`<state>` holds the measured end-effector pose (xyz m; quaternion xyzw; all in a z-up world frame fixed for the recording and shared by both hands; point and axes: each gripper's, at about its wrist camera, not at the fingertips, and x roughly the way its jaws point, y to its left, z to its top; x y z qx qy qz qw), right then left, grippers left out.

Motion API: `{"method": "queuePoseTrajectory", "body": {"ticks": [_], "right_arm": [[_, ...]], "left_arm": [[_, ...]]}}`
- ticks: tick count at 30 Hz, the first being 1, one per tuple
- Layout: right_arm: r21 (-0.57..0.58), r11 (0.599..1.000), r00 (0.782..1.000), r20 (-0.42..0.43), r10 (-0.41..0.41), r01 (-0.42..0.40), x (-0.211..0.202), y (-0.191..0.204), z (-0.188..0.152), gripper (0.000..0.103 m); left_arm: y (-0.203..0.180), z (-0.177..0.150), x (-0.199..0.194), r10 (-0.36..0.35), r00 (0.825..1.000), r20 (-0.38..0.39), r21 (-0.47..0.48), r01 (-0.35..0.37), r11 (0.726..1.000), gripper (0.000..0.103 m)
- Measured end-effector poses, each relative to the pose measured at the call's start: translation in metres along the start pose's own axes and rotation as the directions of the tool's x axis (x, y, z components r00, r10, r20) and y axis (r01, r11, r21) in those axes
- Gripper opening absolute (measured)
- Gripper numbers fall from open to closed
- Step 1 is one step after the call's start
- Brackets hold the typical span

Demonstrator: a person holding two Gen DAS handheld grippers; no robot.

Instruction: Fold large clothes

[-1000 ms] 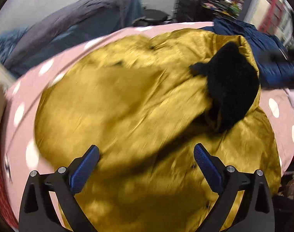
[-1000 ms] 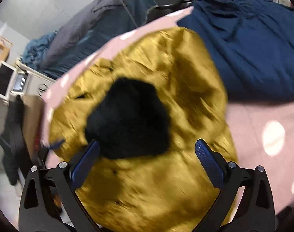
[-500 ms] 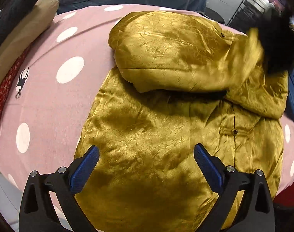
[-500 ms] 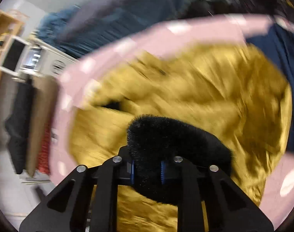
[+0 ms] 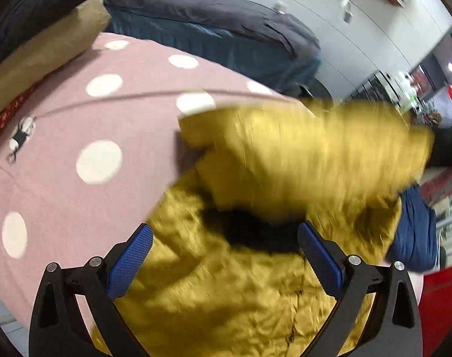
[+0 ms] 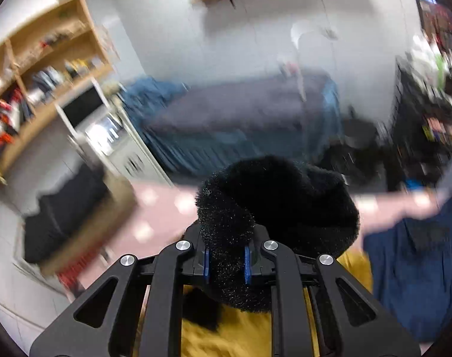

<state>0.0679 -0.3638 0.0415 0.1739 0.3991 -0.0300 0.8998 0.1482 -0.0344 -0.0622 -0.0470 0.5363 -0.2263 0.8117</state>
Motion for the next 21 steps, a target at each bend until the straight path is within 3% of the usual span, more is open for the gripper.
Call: {"method": "queuePoseTrajectory", "body": {"ticks": [2, 3, 4, 6, 8, 10, 15, 17, 20, 21], "right_arm": [[0.035, 0.995, 0.99, -0.11, -0.094, 0.098, 0.025, -0.031, -0.044, 0.016], [0.074, 0.991, 0.983, -0.152, -0.102, 0.114, 0.033, -0.042, -0.058, 0.016], [0.171, 0.979, 0.977, -0.2, -0.078, 0.113, 0.039, -0.061, -0.08, 0.016], [0.284, 0.954, 0.976, -0.217, -0.03, 0.093, 0.041, -0.078, -0.101, 0.016], [0.269, 0.956, 0.969, -0.241, -0.048, 0.114, 0.045, -0.077, -0.117, 0.016], [0.191, 0.972, 0.959, -0.272, -0.085, 0.141, 0.046, -0.071, -0.13, 0.016], [0.072, 0.986, 0.937, -0.329, -0.119, 0.151, 0.055, -0.056, -0.16, 0.016], [0.082, 0.984, 0.934, -0.336, -0.125, 0.161, 0.05, -0.058, -0.17, 0.016], [0.116, 0.979, 0.935, -0.332, -0.121, 0.168, 0.043, -0.061, -0.178, 0.016], [0.111, 0.979, 0.936, -0.329, -0.128, 0.173, 0.041, -0.058, -0.178, 0.016]], "left_arm": [[0.0, 0.011, -0.003, 0.01, 1.0, 0.011, 0.057, -0.011, 0.998, 0.096], [-0.004, 0.014, -0.005, 0.016, 1.0, 0.011, 0.106, -0.017, 0.994, 0.096], [-0.009, 0.016, -0.004, 0.026, 1.0, 0.012, 0.149, -0.028, 0.988, 0.096], [-0.012, 0.02, 0.002, 0.06, 0.998, 0.012, 0.177, -0.061, 0.982, 0.096], [-0.001, 0.032, 0.016, 0.042, 0.999, -0.018, 0.104, -0.04, 0.994, 0.096], [0.016, 0.05, 0.035, -0.016, 0.999, -0.047, -0.027, 0.015, 1.0, 0.096], [0.042, 0.093, 0.087, -0.126, 0.985, -0.114, -0.223, 0.098, 0.97, 0.094], [0.044, 0.106, 0.119, -0.143, 0.97, -0.196, -0.261, 0.089, 0.961, 0.093], [0.044, 0.112, 0.141, -0.118, 0.965, -0.236, -0.275, 0.05, 0.96, 0.073], [0.041, 0.116, 0.149, -0.125, 0.96, -0.252, -0.27, 0.054, 0.961, 0.055]]}}
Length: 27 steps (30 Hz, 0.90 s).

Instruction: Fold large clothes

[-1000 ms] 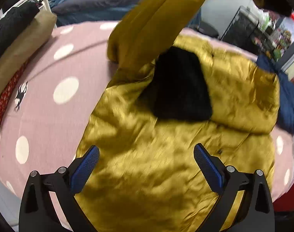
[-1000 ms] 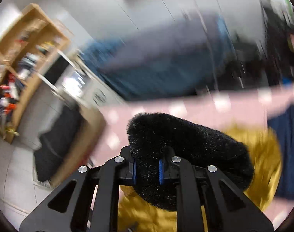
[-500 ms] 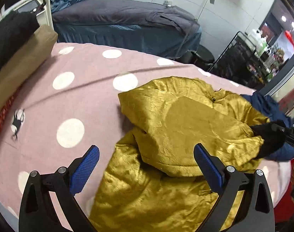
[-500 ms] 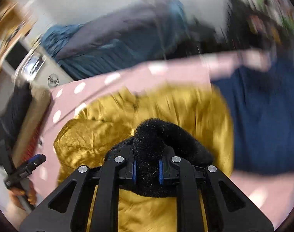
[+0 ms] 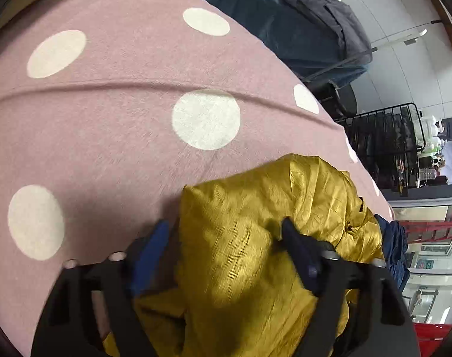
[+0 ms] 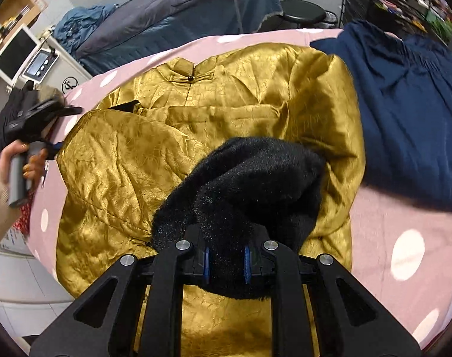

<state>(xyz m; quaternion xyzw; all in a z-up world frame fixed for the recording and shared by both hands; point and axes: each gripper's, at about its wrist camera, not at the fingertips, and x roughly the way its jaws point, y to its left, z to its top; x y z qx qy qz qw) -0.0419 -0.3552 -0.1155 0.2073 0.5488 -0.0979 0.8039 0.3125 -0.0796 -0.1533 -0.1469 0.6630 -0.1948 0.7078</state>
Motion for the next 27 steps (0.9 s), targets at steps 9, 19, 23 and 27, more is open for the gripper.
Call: {"method": "queuePoseTrajectory", "body": {"ticks": [9, 19, 23, 27], "right_arm": [[-0.12, 0.99, 0.996, 0.072, -0.061, 0.069, -0.019, 0.023, -0.004, 0.016], [-0.349, 0.901, 0.964, 0.027, -0.264, 0.257, 0.049, 0.059, 0.004, 0.016], [-0.343, 0.904, 0.96, -0.021, -0.279, 0.255, 0.066, 0.053, 0.0, 0.019], [-0.313, 0.907, 0.953, -0.022, -0.303, 0.281, 0.069, 0.048, 0.001, 0.042]], "left_arm": [[-0.069, 0.039, -0.033, 0.025, 0.99, 0.139, 0.201, -0.053, 0.978, 0.009], [-0.056, 0.061, -0.029, 0.18, 0.965, 0.193, 0.137, -0.208, 0.968, 0.063], [-0.048, 0.052, -0.079, 0.165, 0.922, 0.351, 0.121, -0.219, 0.968, 0.081], [-0.064, 0.001, -0.104, 0.113, 0.923, 0.369, 0.311, -0.237, 0.921, 0.081]]}}
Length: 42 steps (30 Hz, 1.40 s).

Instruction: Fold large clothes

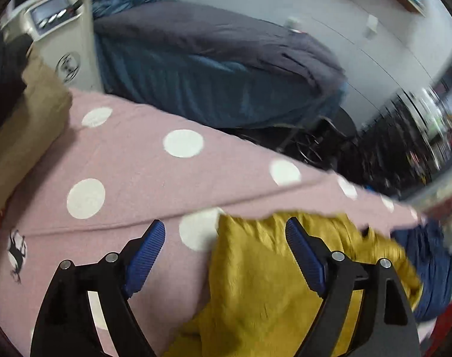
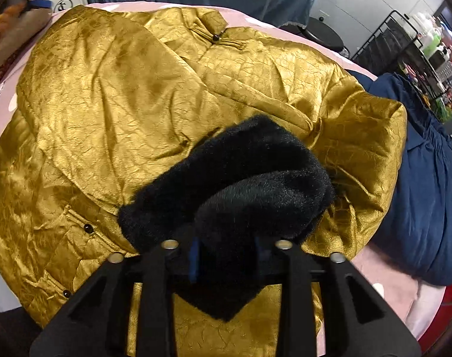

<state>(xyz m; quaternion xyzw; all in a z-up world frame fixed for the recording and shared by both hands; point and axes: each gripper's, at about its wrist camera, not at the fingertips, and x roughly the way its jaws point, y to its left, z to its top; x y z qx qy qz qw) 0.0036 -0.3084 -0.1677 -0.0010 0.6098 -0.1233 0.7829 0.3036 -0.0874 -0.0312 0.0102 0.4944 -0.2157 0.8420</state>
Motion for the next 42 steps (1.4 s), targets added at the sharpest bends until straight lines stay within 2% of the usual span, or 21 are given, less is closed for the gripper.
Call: {"method": "queuePoseTrajectory", "body": {"ticks": [4, 6, 9, 12, 13, 16, 19, 20, 21, 22, 23, 25, 26, 28, 31, 34, 37, 38, 39, 41, 42], "right_arm": [[0.129, 0.992, 1.0, 0.023, 0.009, -0.012, -0.017, -0.017, 0.0, 0.059], [0.172, 0.985, 0.999, 0.042, -0.006, -0.001, -0.029, -0.024, -0.003, 0.062], [0.221, 0.975, 0.997, 0.074, -0.037, 0.02, -0.048, -0.035, -0.013, 0.064], [0.235, 0.971, 0.992, 0.107, -0.06, 0.033, -0.064, -0.039, -0.02, 0.064], [0.233, 0.972, 0.992, 0.114, -0.057, 0.029, -0.066, -0.039, -0.022, 0.064], [0.206, 0.977, 0.997, 0.069, 0.038, -0.052, -0.052, -0.035, -0.023, 0.064], [0.253, 0.959, 0.991, 0.073, 0.112, -0.127, -0.036, -0.036, -0.017, 0.062], [0.247, 0.959, 0.989, 0.074, 0.126, -0.14, -0.03, -0.035, -0.013, 0.052], [0.226, 0.965, 0.99, 0.064, 0.124, -0.135, -0.023, -0.032, -0.009, 0.034], [0.186, 0.975, 0.992, 0.041, 0.118, -0.123, -0.015, -0.026, -0.003, 0.025], [0.125, 0.988, 0.995, 0.022, 0.094, -0.096, -0.007, -0.018, 0.005, 0.019], [0.019, 1.0, 0.999, 0.049, 0.002, -0.003, -0.008, -0.004, 0.017, 0.018], [-0.039, 0.998, 0.995, 0.087, -0.054, 0.058, -0.013, 0.004, 0.024, 0.018], [-0.099, 0.987, 0.987, 0.113, -0.113, 0.124, -0.013, 0.013, 0.031, 0.018], [-0.193, 0.959, 0.978, 0.052, -0.203, 0.209, 0.014, 0.021, 0.033, 0.018], [-0.222, 0.95, 0.974, -0.011, -0.228, 0.22, 0.04, 0.018, 0.028, 0.019], [-0.144, 0.974, 0.984, 0.007, -0.177, 0.176, 0.024, 0.01, 0.03, 0.029], [-0.088, 0.985, 0.989, 0.026, -0.143, 0.145, 0.012, 0.003, 0.029, 0.04], [-0.053, 0.991, 0.991, 0.042, -0.125, 0.127, 0.004, -0.002, 0.027, 0.056], [0.064, 0.996, 0.994, 0.092, -0.063, 0.057, -0.017, -0.02, 0.018, 0.072], [0.11, 0.993, 0.994, 0.101, -0.042, 0.031, -0.024, -0.027, 0.013, 0.072]], "left_arm": [[-0.041, -0.068, -0.021, -0.012, 0.999, -0.038, 0.202, 0.019, 0.979, 0.081], [-0.055, -0.105, -0.02, -0.009, 0.997, -0.079, 0.252, 0.029, 0.967, 0.081], [-0.071, -0.156, -0.006, 0.033, 0.987, -0.157, 0.308, 0.018, 0.951, 0.081], [-0.085, -0.182, 0.006, 0.048, 0.983, -0.178, 0.331, 0.014, 0.943, 0.081], [-0.089, -0.183, 0.011, 0.057, 0.981, -0.184, 0.336, 0.008, 0.942, 0.081], [-0.092, -0.178, 0.031, 0.098, 0.97, -0.221, 0.319, -0.023, 0.947, 0.081], [-0.088, -0.164, 0.051, 0.1, 0.962, -0.254, 0.275, -0.027, 0.961, 0.084], [-0.086, -0.16, 0.058, 0.101, 0.959, -0.266, 0.264, -0.028, 0.964, 0.085], [-0.086, -0.156, 0.064, 0.095, 0.956, -0.276, 0.253, -0.023, 0.967, 0.086], [-0.085, -0.151, 0.071, 0.081, 0.955, -0.286, 0.223, -0.016, 0.975, 0.086], [-0.086, -0.146, 0.077, 0.086, 0.952, -0.295, 0.221, -0.02, 0.975, 0.086], [-0.085, -0.138, 0.089, 0.092, 0.945, -0.314, 0.2, -0.029, 0.979, 0.088], [-0.083, -0.134, 0.095, 0.094, 0.941, -0.325, 0.177, -0.037, 0.983, 0.09], [-0.078, -0.127, 0.106, 0.086, 0.928, -0.361, 0.112, -0.049, 0.993, 0.094], [-0.077, -0.124, 0.119, 0.071, 0.915, -0.397, 0.076, -0.045, 0.996, 0.098], [-0.084, -0.123, 0.12, 0.088, 0.914, -0.395, 0.12, -0.044, 0.992, 0.098], [-0.079, -0.121, 0.11, 0.082, 0.925, -0.372, 0.129, -0.035, 0.991, 0.097], [-0.076, -0.122, 0.106, 0.072, 0.928, -0.366, 0.123, -0.028, 0.992, 0.097], [-0.073, -0.123, 0.101, 0.061, 0.932, -0.359, 0.119, -0.019, 0.993, 0.097], [-0.065, -0.125, 0.086, 0.038, 0.941, -0.336, 0.123, 0.004, 0.992, 0.097], [-0.062, -0.128, 0.078, 0.033, 0.945, -0.325, 0.132, 0.011, 0.991, 0.096]]}}
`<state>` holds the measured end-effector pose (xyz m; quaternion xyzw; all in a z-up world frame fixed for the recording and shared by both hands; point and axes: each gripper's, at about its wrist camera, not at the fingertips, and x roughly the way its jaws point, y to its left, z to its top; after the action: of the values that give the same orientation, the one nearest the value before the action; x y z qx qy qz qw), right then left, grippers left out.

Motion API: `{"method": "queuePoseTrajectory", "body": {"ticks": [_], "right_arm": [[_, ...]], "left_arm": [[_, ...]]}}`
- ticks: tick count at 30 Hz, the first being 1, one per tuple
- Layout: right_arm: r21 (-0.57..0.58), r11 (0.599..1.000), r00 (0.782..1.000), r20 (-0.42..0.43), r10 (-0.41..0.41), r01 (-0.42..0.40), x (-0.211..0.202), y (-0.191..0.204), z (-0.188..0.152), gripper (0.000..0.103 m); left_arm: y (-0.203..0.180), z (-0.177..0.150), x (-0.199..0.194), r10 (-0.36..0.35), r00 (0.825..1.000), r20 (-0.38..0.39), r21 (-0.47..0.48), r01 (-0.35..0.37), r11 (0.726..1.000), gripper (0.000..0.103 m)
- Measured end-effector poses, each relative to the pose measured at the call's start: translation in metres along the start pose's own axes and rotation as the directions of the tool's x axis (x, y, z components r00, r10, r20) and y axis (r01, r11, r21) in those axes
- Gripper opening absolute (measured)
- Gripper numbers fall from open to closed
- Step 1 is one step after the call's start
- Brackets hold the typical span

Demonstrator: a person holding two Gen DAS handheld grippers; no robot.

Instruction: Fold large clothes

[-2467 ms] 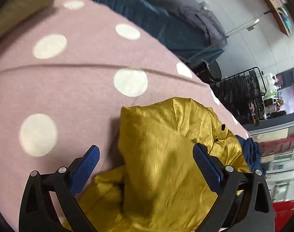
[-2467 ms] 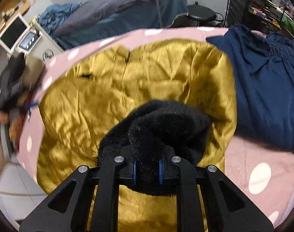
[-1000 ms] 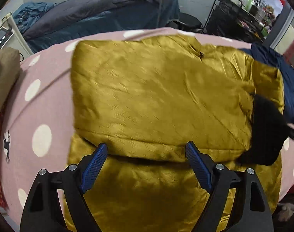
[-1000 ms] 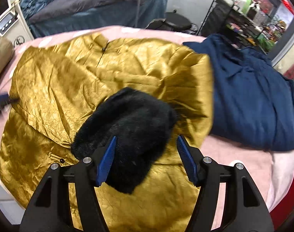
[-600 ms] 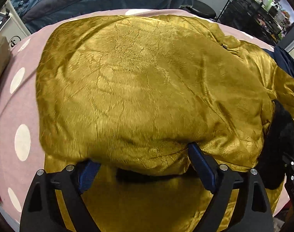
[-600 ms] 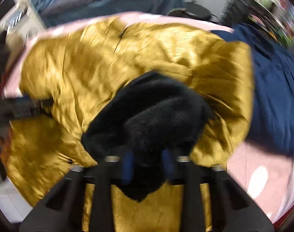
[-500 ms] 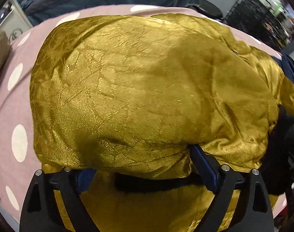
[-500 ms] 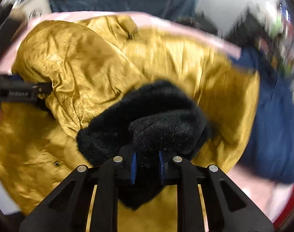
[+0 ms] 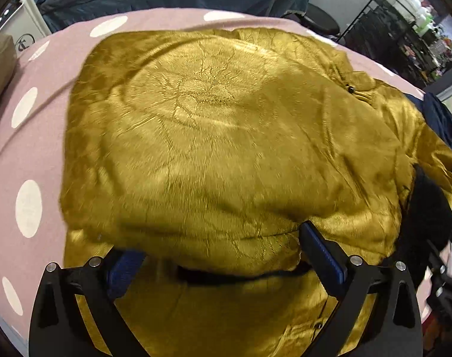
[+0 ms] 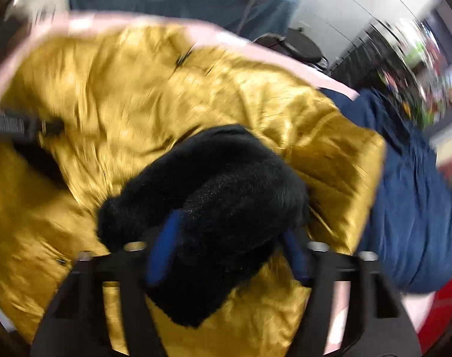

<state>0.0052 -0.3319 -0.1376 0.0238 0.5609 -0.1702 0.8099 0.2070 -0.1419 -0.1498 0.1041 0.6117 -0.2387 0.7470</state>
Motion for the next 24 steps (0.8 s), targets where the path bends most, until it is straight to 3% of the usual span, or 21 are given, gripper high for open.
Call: {"method": "queuePoseTrajectory", "body": {"ticks": [6, 11, 15, 20, 24], "right_arm": [[0.227, 0.971, 0.993, -0.065, 0.095, -0.078, -0.013, -0.045, -0.039, 0.073], [0.36, 0.929, 0.982, -0.124, 0.139, -0.086, -0.013, -0.071, -0.084, 0.073], [0.327, 0.941, 0.975, -0.17, 0.143, -0.081, -0.01, -0.074, -0.1, 0.073], [0.232, 0.958, 0.93, -0.286, 0.233, -0.169, 0.002, -0.052, -0.119, 0.073], [0.193, 0.961, 0.92, -0.3, 0.25, -0.198, -0.007, -0.046, -0.138, 0.073]], "left_arm": [[0.022, -0.044, -0.032, 0.016, 0.999, 0.044, 0.044, -0.018, 0.999, 0.096], [0.045, -0.079, -0.05, 0.098, 0.992, 0.085, 0.047, -0.103, 0.994, 0.096], [0.051, -0.105, -0.054, 0.14, 0.986, 0.093, 0.042, -0.144, 0.989, 0.096], [0.059, -0.13, -0.048, 0.181, 0.982, 0.055, 0.068, -0.184, 0.98, 0.096], [0.084, -0.141, -0.061, 0.206, 0.977, 0.062, 0.09, -0.211, 0.973, 0.096]]}}
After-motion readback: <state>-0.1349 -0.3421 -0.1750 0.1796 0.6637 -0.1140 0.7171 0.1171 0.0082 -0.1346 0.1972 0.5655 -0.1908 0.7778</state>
